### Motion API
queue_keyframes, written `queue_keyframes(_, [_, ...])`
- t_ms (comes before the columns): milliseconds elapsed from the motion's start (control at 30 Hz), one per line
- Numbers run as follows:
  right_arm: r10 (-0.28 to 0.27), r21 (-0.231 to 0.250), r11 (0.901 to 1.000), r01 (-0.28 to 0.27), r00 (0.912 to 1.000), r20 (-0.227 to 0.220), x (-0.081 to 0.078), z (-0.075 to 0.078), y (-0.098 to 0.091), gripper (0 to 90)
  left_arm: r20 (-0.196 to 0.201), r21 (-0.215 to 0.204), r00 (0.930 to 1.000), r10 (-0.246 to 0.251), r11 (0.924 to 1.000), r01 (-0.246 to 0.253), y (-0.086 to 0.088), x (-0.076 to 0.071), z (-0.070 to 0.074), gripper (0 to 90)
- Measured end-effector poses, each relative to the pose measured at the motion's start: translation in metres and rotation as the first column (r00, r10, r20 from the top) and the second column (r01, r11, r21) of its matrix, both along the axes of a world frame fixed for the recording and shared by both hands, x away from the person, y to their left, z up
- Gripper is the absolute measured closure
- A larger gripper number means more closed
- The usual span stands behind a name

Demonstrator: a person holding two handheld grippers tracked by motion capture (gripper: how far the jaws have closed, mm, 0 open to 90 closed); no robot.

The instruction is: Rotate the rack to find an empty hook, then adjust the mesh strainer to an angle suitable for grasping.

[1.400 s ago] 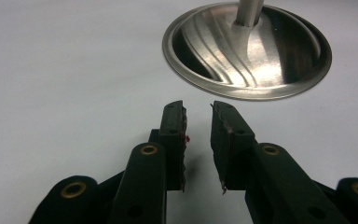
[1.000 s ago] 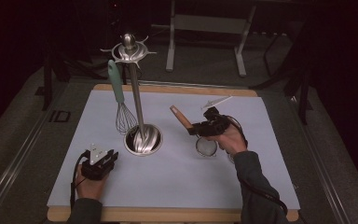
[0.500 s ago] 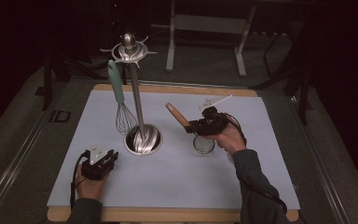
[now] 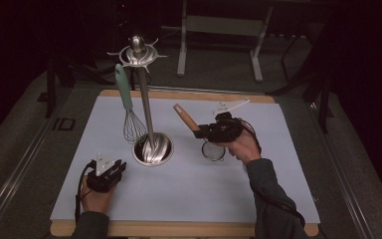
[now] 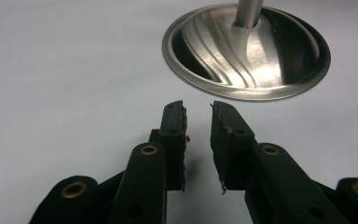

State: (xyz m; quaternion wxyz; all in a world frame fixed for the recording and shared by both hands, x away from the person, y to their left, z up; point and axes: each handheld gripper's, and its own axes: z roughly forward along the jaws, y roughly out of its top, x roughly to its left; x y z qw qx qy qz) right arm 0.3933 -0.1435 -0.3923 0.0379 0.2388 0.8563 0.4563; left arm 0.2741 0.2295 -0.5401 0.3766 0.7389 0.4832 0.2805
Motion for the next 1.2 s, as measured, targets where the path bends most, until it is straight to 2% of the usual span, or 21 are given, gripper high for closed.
queue_keyframes(633, [0.03, 0.071, 0.9969, -0.035, 0.9978, 0.059, -0.004, 0.017, 0.005, 70.9, -0.001, -0.002, 1.0, 0.0, 1.0, 0.0, 0.0, 0.0, 0.0, 75.3])
queue_keyframes(1200, [0.072, 0.073, 0.9942, -0.079, 0.992, 0.104, -0.008, 0.027, 0.017, 70.9, -0.001, -0.001, 1.0, -0.001, 1.0, 0.001, 0.0, 0.0, 0.0, 75.3])
